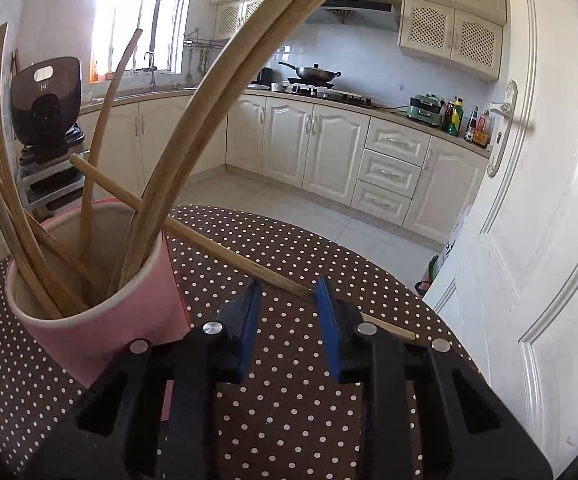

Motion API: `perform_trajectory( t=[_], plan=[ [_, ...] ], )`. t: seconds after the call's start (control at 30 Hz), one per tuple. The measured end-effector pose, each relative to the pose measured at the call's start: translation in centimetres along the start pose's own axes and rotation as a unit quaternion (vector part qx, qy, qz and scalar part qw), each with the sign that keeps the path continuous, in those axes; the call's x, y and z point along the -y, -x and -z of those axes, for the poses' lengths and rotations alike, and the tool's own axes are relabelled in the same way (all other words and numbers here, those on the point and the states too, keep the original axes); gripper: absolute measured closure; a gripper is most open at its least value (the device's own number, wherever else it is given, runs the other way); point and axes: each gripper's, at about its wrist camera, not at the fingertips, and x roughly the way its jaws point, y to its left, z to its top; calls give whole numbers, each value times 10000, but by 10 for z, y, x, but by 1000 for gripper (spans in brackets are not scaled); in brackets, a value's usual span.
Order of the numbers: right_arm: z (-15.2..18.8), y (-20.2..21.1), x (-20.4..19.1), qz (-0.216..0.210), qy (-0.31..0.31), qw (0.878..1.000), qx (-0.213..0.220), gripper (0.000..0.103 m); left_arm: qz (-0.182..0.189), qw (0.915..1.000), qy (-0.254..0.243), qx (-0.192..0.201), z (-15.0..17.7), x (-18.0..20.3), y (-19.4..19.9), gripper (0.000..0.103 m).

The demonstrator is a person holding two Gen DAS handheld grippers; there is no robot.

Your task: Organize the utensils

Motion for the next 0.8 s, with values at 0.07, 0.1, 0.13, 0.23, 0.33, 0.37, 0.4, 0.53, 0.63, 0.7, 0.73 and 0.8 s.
perform_trajectory(
  t=[0.07, 0.1, 0.13, 0.23, 0.33, 0.37, 0.4, 0.53, 0.63, 0.7, 0.73, 0.8],
  plan=[
    [0, 1, -3, 20, 85, 10000, 25, 79, 39, 10000, 1, -10, -2, 0, -2, 30],
    [2, 1, -5, 34, 104, 9999, 41, 80, 62, 10000, 11, -19, -4, 1, -3, 30],
    [2, 2, -6, 33, 133, 9999, 74, 81, 89, 10000, 16, -25, -5, 2, -4, 30],
    [5, 4, -7, 59, 141, 9998, 136, 83, 34, 10000, -34, 3, -6, 4, -6, 29],
    [5, 8, -6, 74, 147, 9995, 276, 86, 47, 10000, -77, -18, -5, 7, -9, 29],
    [5, 10, -7, 82, 156, 9994, 304, 86, 53, 10000, -75, -19, -5, 7, -10, 29],
    [6, 11, -7, 103, 167, 9993, 319, 87, 54, 10000, -76, -11, -6, 7, -10, 29],
    [8, 14, -8, 159, 164, 9988, 429, 89, 47, 9999, -75, 54, -9, 8, -8, 29],
    [9, 22, -5, 236, 97, 9976, 648, 92, 30, 9999, -90, 85, -10, 8, -8, 29],
    [8, 26, -4, 267, 56, 9970, 725, 93, 33, 9999, -110, 97, -10, 9, -8, 29],
    [8, 27, -3, 304, 26, 9966, 763, 94, 25, 9999, -121, 95, -10, 10, -8, 29],
    [8, 30, 0, 336, -62, 9959, 835, 95, 0, 9999, -142, 73, -10, 10, -11, 29]
  ],
)
